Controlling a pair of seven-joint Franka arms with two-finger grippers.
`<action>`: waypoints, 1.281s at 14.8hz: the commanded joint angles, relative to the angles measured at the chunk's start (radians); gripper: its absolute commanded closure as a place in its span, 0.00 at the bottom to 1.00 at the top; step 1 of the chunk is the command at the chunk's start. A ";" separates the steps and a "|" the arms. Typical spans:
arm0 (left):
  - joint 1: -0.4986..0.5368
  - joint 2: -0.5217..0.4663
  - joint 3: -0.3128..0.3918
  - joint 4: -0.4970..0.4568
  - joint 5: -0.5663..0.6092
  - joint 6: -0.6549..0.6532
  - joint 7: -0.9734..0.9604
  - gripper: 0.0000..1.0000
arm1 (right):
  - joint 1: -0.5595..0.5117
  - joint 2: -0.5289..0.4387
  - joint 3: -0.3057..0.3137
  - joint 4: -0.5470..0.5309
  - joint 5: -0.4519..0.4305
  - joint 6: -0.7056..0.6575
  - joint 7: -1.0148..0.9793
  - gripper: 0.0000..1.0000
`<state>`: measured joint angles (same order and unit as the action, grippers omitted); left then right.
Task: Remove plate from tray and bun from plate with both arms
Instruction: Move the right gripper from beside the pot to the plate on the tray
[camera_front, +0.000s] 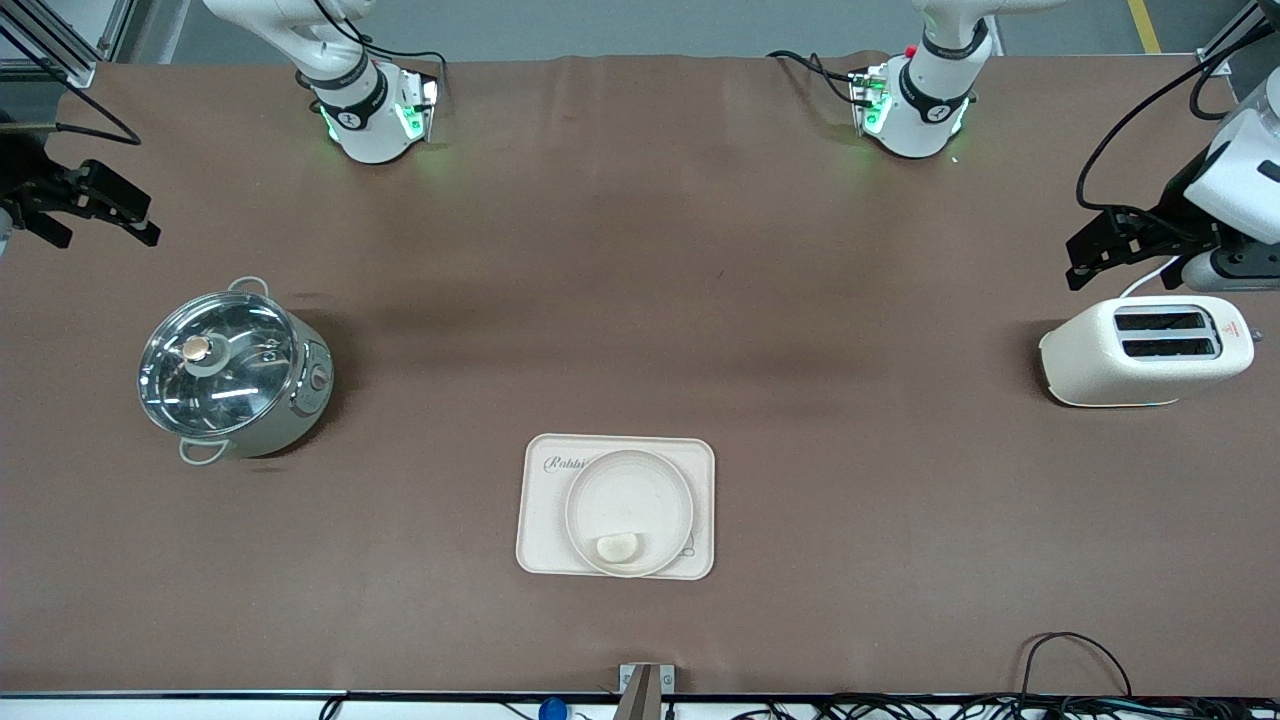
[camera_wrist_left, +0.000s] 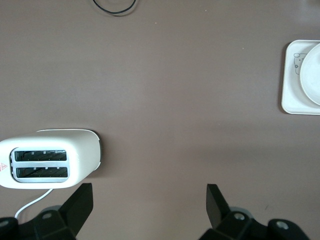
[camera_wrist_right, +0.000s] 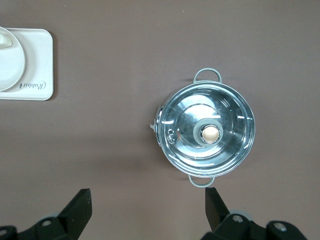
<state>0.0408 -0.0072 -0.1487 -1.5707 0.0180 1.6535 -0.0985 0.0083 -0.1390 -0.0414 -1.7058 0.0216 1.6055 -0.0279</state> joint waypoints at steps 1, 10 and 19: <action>0.007 0.013 0.001 0.023 -0.020 -0.020 0.023 0.00 | 0.010 0.025 -0.005 0.018 -0.014 -0.006 -0.004 0.00; 0.004 0.019 -0.005 0.041 -0.015 -0.029 0.000 0.00 | 0.018 0.143 0.002 0.148 -0.003 0.007 -0.003 0.00; 0.002 0.021 -0.005 0.043 -0.015 -0.055 0.010 0.00 | 0.171 0.479 0.002 0.250 0.138 0.296 0.009 0.00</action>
<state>0.0422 0.0022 -0.1508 -1.5557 0.0180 1.6235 -0.0976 0.1362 0.2571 -0.0338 -1.5003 0.1207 1.8604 -0.0264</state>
